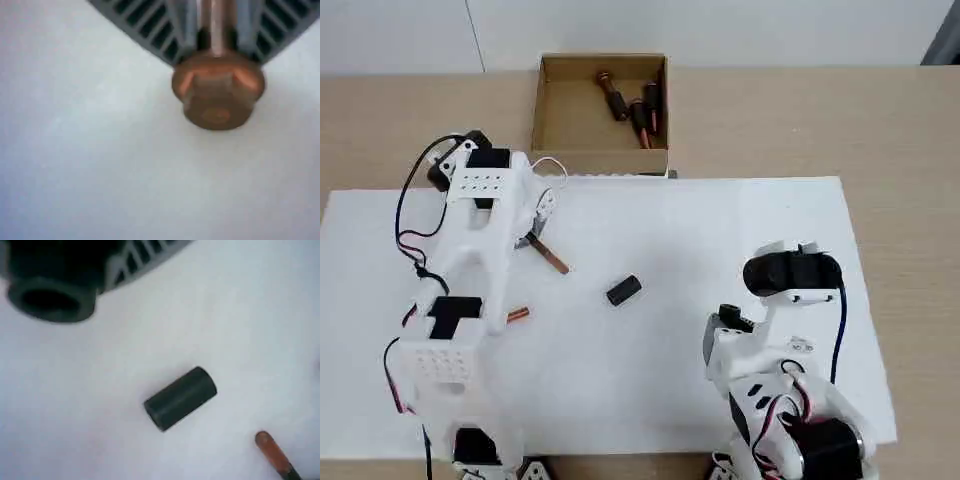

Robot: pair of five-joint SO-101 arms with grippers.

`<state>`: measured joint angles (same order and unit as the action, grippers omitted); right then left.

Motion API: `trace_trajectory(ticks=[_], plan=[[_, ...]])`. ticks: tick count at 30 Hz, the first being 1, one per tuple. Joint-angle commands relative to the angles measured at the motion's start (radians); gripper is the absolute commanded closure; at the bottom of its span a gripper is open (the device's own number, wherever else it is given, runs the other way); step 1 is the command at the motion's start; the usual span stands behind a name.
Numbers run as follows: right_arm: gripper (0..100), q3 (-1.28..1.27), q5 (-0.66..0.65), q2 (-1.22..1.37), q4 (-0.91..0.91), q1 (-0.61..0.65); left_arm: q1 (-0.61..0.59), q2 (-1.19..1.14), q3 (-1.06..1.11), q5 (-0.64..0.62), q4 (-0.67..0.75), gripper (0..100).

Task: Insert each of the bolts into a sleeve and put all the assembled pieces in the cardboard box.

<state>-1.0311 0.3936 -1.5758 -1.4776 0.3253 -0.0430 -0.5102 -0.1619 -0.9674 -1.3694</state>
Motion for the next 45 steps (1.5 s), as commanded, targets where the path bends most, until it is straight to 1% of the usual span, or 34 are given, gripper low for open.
trace_trajectory(ticks=[1,9,11,15,19,24,31,35,38,42,45], plan=[[99.5,0.008,-0.008,-0.001,0.018,-0.004,-0.006,-0.034,-0.019,-0.005,0.015,98],[99.5,0.008,-0.008,-0.001,0.018,-0.002,-0.005,-0.091,-0.021,-0.005,0.015,98],[99.5,0.008,-0.008,-0.001,0.021,-0.002,-0.005,-0.092,-0.021,-0.006,0.015,100],[99.5,0.011,-0.008,-0.004,0.025,-0.002,-0.005,-0.075,-0.047,-0.006,0.005,99],[99.5,0.015,-0.008,-0.005,0.025,-0.001,0.000,0.006,-0.124,-0.006,-0.049,99],[99.5,0.015,-0.008,-0.005,0.025,-0.001,0.043,0.140,-0.196,0.000,-0.109,99],[99.5,0.041,-0.008,-0.005,0.027,-0.001,0.107,0.331,-0.208,0.011,-0.167,99],[99.5,0.106,-0.018,-0.005,0.027,-0.001,0.133,0.445,-0.208,0.107,-0.170,99],[99.5,0.124,-0.078,-0.005,0.027,-0.004,0.144,0.543,-0.205,0.178,-0.170,99],[99.5,0.146,-0.129,-0.005,0.021,-0.005,0.155,0.669,-0.202,0.316,-0.173,99],[99.5,0.150,-0.166,-0.007,0.013,-0.005,0.160,0.760,-0.202,0.423,-0.210,99]])
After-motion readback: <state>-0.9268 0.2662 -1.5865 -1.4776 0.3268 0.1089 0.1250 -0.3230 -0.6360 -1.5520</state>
